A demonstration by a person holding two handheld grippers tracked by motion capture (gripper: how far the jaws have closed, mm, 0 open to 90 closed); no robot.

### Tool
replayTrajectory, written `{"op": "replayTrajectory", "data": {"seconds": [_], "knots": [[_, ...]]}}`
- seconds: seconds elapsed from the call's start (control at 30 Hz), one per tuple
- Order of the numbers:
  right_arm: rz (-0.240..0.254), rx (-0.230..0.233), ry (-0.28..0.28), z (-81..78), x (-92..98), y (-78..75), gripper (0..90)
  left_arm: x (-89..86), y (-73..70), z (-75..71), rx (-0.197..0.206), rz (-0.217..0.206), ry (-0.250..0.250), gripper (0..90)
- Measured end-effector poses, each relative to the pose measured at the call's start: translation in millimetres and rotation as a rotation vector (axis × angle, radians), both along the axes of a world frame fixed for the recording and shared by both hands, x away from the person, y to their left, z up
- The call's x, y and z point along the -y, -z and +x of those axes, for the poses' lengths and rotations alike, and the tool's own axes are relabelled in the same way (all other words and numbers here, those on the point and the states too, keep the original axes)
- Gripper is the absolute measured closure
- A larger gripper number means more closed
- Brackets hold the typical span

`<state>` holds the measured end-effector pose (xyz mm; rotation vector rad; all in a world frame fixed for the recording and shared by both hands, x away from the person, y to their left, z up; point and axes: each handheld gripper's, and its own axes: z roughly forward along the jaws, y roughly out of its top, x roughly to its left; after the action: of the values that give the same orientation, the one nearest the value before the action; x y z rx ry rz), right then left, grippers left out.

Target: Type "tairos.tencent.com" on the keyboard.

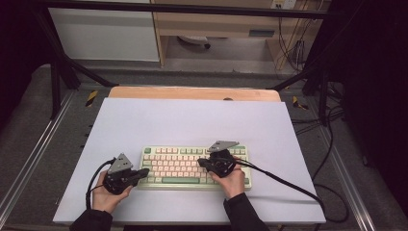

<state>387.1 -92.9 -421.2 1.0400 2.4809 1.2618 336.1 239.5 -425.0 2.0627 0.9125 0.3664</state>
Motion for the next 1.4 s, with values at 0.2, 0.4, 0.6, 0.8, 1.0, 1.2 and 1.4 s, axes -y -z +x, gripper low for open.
{"op": "replayTrajectory", "data": {"seconds": [0.2, 0.4, 0.6, 0.8, 1.0, 1.2, 1.4], "knots": [[0.006, 0.010, -0.010, -5.3, 2.9, -7.4, 90.0, -0.4, 0.7, 0.5, -0.001, 0.000, -0.002, 89.5], [0.012, 0.015, -0.014, -9.3, 4.3, -13.0, 90.0, -0.4, 0.6, 0.5, -0.002, 0.000, -0.001, 89.5], [0.012, 0.021, -0.033, -13.7, 0.8, -16.6, 90.0, -0.4, 0.7, 0.5, -0.003, 0.000, -0.001, 89.5], [0.013, 0.015, -0.050, -17.0, -6.2, -15.2, 90.0, -0.3, 0.8, 0.4, -0.002, 0.000, 0.000, 89.5], [0.008, 0.004, -0.061, -18.6, -11.0, -8.7, 90.0, 0.0, 0.9, 0.5, -0.003, 0.003, 0.002, 89.5], [0.000, -0.009, -0.078, -19.4, -17.6, -2.5, 90.0, 0.1, 1.0, 0.5, -0.002, 0.004, 0.002, 89.5], [0.000, -0.011, -0.087, -19.3, -23.2, 0.8, 90.0, 0.0, 1.0, 0.4, -0.002, 0.003, 0.003, 89.5]]}}
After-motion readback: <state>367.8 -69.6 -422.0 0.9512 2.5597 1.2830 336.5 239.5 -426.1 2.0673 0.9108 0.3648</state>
